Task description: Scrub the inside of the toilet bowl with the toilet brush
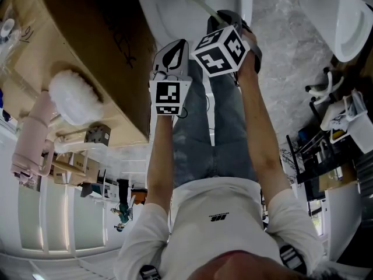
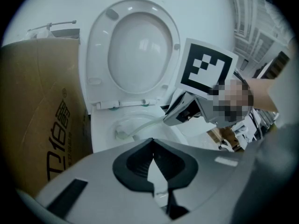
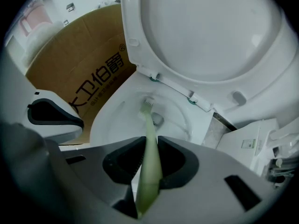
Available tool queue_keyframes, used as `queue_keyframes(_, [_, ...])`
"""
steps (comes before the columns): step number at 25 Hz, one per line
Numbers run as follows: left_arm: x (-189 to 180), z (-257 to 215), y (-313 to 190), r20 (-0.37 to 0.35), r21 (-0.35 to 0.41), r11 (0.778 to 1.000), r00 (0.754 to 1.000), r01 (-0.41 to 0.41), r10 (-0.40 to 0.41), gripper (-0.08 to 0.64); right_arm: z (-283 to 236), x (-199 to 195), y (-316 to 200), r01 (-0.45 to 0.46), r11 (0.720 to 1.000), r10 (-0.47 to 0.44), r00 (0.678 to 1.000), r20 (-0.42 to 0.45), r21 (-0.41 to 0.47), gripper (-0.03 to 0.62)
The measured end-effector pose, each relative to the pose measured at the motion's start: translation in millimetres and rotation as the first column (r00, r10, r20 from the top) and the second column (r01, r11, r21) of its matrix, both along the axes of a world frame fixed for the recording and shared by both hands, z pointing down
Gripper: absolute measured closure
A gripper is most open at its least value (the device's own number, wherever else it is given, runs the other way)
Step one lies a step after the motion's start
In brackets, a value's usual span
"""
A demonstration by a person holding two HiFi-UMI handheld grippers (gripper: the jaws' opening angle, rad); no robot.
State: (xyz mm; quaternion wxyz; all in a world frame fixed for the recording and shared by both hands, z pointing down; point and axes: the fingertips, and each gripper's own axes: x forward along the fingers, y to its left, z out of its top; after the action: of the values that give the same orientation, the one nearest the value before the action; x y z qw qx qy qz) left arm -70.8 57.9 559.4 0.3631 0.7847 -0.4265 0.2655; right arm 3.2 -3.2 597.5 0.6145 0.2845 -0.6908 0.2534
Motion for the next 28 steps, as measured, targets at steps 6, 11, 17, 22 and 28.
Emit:
queue_keyframes(6, [-14, 1, 2, 0.026, -0.004, 0.999, 0.999, 0.038, -0.038, 0.55, 1, -6, 15, -0.032, 0.999, 0.033, 0.997, 0.069, -0.009, 0.52])
queue_keyframes(11, [-26, 1, 4, 0.048, -0.003, 0.998, 0.997, 0.069, -0.068, 0.551, 3, -7, 33, -0.059, 0.998, 0.061, 0.991, 0.122, -0.025, 0.52])
queue_keyframes(17, [-28, 0, 6, 0.057, 0.004, 0.997, 0.995, 0.077, -0.077, 0.55, 7, -7, 58, -0.063, 0.996, 0.072, 0.984, 0.162, -0.06, 0.52])
queue_keyframes(22, [-24, -1, 10, 0.059, 0.005, 0.997, 0.995, 0.074, -0.074, 0.551, 9, -2, 74, -0.048, 0.995, 0.062, 0.984, 0.168, -0.088, 0.52])
queue_keyframes(28, [-19, -2, 16, 0.062, 0.004, 0.998, 0.996, 0.068, -0.068, 0.55, 9, 6, 95, -0.031, 0.993, 0.05, 0.984, 0.169, -0.114, 0.52])
